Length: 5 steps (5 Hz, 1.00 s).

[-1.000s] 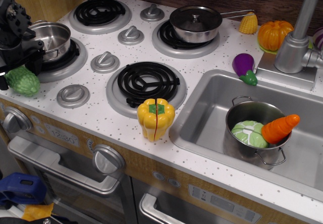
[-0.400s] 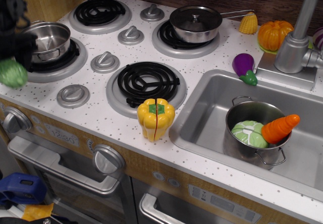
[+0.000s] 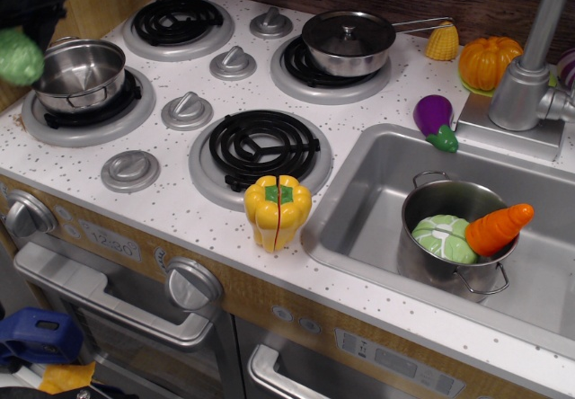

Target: Put green squash in pot or pan

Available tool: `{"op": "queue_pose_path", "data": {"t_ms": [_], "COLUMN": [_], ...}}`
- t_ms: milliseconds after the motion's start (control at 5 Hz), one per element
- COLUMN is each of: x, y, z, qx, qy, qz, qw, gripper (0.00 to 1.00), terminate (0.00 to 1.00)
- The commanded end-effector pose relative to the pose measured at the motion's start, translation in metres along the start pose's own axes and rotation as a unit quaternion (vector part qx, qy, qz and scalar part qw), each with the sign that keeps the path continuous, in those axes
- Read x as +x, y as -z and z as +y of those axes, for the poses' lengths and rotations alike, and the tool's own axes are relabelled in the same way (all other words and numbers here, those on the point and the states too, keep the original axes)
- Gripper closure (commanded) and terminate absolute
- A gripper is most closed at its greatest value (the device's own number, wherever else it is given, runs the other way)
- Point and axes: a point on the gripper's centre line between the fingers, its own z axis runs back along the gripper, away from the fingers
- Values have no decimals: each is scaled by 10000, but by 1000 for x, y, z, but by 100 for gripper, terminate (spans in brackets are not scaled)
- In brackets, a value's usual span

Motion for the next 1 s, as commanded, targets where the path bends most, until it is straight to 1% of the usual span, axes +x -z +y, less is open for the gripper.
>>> {"op": "queue_pose_path", "data": {"t_ms": [0,200,400,600,800], "x": [33,24,19,19,19], "y": [8,17,10,10,10], "z": [-28,-40,-42,-42,-42], "qx": [-531,-827,-848,-848,-848], "qy": [-40,-43,-31,-31,-31], "qz": [-556,-534,-725,-725,-725], "qw": [9970,9951,9938,9938,9938], "gripper": [100,0,0,0,0], "terminate": [0,0,0,0,100]}}
